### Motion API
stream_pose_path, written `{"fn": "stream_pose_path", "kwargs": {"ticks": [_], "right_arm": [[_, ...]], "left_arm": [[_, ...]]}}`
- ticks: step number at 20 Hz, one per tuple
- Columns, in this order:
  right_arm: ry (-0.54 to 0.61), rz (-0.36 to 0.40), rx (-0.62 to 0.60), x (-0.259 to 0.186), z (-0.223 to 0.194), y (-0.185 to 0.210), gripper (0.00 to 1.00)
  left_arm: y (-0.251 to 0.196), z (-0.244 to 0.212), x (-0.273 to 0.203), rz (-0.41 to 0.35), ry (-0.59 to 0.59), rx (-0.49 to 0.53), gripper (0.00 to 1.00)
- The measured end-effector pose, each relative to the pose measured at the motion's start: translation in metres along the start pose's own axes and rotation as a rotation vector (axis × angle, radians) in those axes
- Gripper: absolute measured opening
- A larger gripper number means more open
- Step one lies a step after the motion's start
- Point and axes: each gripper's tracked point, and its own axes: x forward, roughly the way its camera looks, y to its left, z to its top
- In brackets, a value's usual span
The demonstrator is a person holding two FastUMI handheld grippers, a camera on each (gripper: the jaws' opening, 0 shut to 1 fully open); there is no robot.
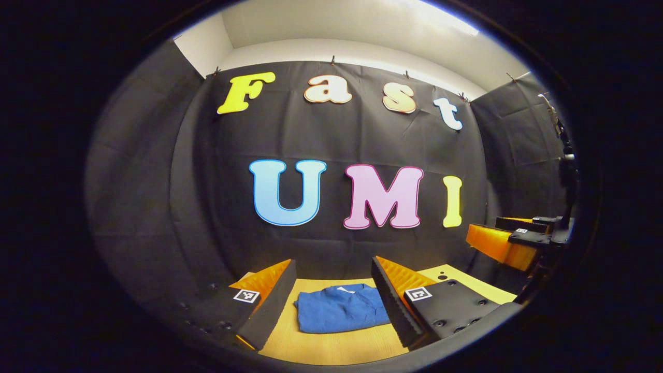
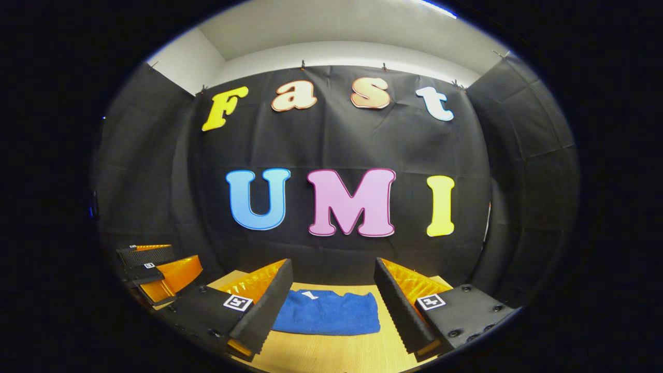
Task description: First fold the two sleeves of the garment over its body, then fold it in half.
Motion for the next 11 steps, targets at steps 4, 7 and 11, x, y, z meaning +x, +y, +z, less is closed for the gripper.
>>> {"fn": "stream_pose_path", "kwargs": {"ticks": [4, 7, 11], "right_arm": [[-0.001, 0.062, -0.004, -0.001, -0.004, 0.019, 0.99], [-0.022, 0.091, -0.023, 0.002, 0.0, 0.029, 0.96], [-0.031, 0.133, -0.05, 0.004, -0.005, 0.042, 0.96]], "left_arm": [[0.003, 0.009, -0.012, 0.015, -0.069, 0.024, 0.84], [0.01, 0.009, -0.018, 0.041, -0.064, 0.026, 0.84], [0.011, 0.013, -0.021, 0.047, -0.074, 0.027, 0.84]]}}
